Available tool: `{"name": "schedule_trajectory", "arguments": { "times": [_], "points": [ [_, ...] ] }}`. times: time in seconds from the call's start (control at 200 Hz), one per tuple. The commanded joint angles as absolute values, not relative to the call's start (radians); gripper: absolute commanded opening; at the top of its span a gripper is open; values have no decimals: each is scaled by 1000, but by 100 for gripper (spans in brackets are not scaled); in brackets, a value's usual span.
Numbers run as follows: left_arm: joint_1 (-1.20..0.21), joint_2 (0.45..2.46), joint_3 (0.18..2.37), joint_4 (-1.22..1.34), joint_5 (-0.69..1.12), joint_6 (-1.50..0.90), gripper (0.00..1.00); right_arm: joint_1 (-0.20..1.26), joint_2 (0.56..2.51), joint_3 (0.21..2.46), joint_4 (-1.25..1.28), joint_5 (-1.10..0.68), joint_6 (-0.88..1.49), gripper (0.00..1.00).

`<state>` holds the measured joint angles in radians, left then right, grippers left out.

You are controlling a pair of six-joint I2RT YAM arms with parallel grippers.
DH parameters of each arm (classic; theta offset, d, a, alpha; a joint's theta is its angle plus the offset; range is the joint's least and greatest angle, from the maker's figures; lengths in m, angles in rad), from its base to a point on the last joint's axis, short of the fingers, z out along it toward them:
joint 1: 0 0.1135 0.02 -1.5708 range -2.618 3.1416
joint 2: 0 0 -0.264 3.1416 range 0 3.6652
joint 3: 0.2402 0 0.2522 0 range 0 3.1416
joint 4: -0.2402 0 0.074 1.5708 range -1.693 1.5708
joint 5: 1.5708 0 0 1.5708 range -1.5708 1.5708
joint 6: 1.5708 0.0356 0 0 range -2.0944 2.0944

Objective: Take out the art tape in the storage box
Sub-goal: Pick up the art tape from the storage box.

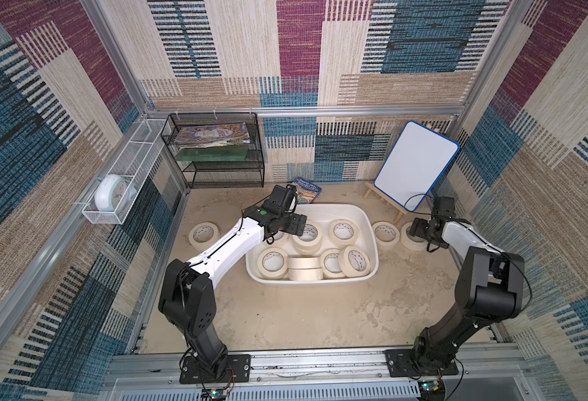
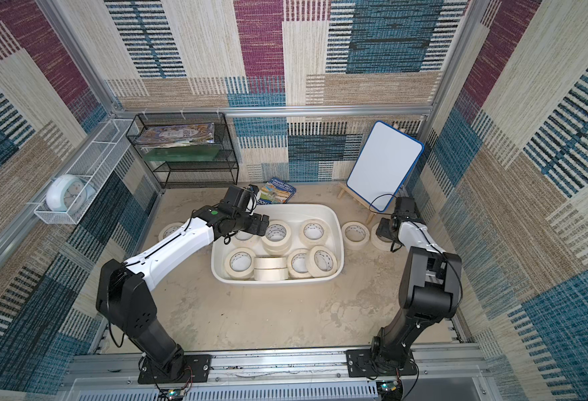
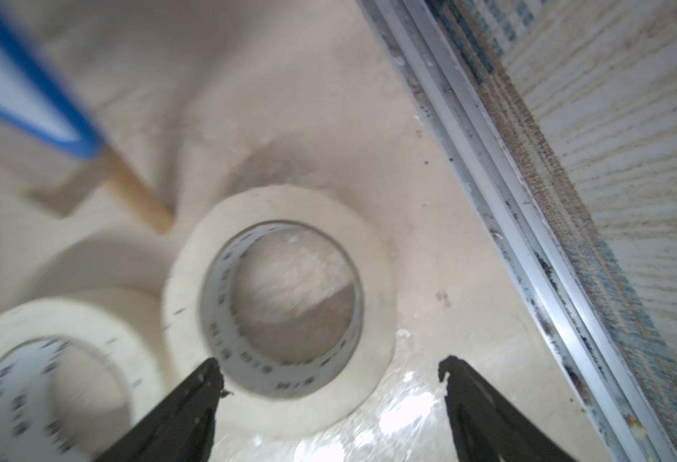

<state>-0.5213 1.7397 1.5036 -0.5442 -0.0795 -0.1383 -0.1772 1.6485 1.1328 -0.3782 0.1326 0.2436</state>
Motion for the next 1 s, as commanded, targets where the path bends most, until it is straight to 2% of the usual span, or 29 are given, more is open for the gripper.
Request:
{"name": "schedule_trajectory", "arguments": {
  "times": [0.0,0.125,0.335,0.441,0.571,0.701,0.841,0.991],
  "points": [
    [-523,1806,1555,-552,-52,-121,92,-109,1564,1112,-423,55,273,95],
    [-523,1910,1625,-588,-12,-114,87,-6,1489,1116,-497,62,273,96],
    [-520,2001,1660,-642,-37,-119,86,74,1396,1071,-568,17,253,97],
    [-504,2008,1626,-615,-38,-136,82,84,1348,1034,-571,-30,249,97],
    [-482,2035,1615,-587,26,-160,71,92,1298,1004,-565,-58,256,98],
    [-482,2055,1623,-568,53,-172,54,95,1294,1005,-571,-64,256,98],
    [-482,2068,1643,-570,52,-169,24,100,1295,1007,-571,-63,255,99],
    [-483,2064,1667,-587,34,-156,2,100,1298,1012,-574,-58,253,99]
  ]
}}
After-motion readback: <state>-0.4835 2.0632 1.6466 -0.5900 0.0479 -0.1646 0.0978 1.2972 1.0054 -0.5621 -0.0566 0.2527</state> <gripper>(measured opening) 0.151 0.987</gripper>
